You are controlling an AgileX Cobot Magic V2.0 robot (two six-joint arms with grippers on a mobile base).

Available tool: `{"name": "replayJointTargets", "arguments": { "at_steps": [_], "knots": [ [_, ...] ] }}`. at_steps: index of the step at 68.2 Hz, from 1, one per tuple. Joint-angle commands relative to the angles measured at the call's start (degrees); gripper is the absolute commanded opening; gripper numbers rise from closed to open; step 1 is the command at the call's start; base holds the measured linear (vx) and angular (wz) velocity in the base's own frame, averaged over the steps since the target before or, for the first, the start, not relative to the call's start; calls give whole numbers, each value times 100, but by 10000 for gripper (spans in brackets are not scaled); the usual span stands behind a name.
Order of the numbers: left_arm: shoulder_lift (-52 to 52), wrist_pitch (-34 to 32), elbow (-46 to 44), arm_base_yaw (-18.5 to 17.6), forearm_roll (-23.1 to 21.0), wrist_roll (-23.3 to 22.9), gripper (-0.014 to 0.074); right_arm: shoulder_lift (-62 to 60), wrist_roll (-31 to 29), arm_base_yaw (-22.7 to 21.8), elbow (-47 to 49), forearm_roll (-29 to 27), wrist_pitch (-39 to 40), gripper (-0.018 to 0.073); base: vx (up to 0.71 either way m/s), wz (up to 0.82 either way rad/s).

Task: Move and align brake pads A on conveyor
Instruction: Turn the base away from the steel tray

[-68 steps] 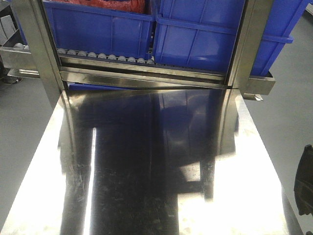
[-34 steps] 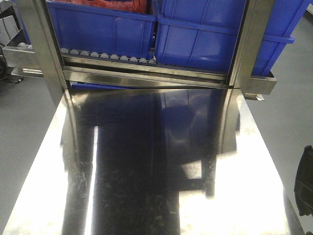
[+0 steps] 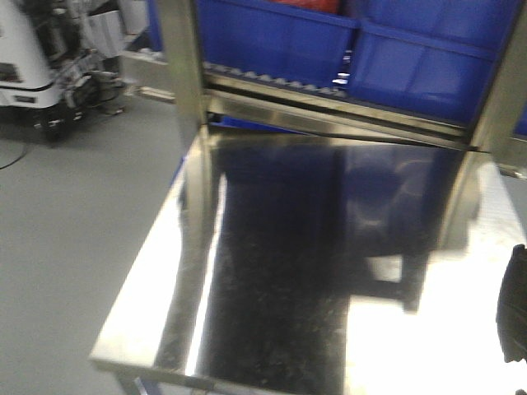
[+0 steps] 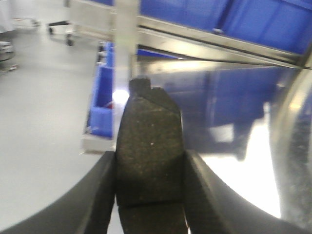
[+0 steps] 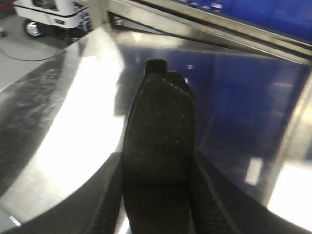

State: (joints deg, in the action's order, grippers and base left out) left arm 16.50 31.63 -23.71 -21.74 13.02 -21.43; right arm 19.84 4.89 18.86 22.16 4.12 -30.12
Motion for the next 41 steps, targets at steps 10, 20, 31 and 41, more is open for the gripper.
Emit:
{"name": "replayJointTargets", "arguments": {
  "at_steps": [10, 20, 31, 41],
  "knots": [
    [21, -509, -157, -5, 65, -5, -6, 30, -16, -3, 176, 55, 510, 14, -15, 59],
    [21, -509, -157, -5, 65, -5, -6, 30, -16, -3, 176, 55, 510, 14, -14, 61],
    [21, -509, -157, -5, 65, -5, -6, 30, -16, -3, 176, 55, 510, 14, -13, 67],
    [21, -509, -157, -5, 65, -5, -6, 30, -16, -3, 176, 55, 510, 14, -11, 77]
  ]
}}
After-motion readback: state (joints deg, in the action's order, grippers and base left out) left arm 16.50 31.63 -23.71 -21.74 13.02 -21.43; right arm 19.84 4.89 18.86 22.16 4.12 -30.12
